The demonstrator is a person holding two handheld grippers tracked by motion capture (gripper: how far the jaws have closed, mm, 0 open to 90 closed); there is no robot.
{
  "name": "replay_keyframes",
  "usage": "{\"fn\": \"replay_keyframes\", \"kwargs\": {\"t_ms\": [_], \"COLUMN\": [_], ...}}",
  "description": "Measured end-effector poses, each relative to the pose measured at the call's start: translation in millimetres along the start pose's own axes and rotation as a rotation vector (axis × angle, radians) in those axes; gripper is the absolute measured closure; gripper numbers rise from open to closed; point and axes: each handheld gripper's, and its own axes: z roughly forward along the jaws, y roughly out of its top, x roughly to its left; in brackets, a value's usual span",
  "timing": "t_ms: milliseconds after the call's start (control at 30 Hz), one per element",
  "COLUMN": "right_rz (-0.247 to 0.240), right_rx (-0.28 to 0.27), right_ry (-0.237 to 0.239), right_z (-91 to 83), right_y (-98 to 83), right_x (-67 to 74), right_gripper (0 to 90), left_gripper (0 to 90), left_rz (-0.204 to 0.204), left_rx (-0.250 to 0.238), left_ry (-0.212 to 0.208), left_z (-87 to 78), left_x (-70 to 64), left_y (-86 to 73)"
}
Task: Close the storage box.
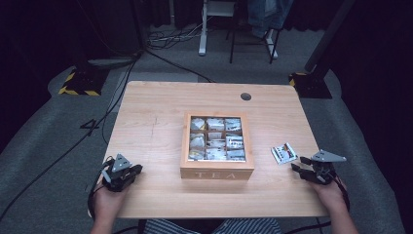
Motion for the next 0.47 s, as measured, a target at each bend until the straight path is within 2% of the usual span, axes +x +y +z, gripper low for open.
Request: {"fn": "replay_keyframes", "kwargs": {"t_ms": [67,167,300,367,467], "right_rz": [0.003,0.028,0.075,0.079,0.079], "right_rx": [-0.007,-0.014,-0.002,0.001,0.003], "right_ry": [0.001,-0.004,0.0,-0.002,-0.001], "right_z": [0.9,2.2,3.8,3.8,4.2], "right_y": [-1.0,-1.8,-1.4,-1.3,-1.2], "right_x": [-0.3,-2.7,-7.9,-7.9,-7.9], "right_gripper": [45.8,44.1,38.9,37.2,35.5], "left_gripper": [83.6,81.5,66.8,60.5,54.1], "left_rz": [0.005,-0.021,-0.029,-0.023,0.012], "left_rx": [-0.002,-0.022,-0.033,-0.028,-0.022], "left_ry": [-0.005,-0.033,-0.081,-0.069,-0.044], "left_z": [3.6,5.9,10.2,11.6,12.9], "left_x": [2.0,6.1,9.0,7.9,3.8], "left_y": [-0.8,-1.3,1.6,3.2,4.3]}}
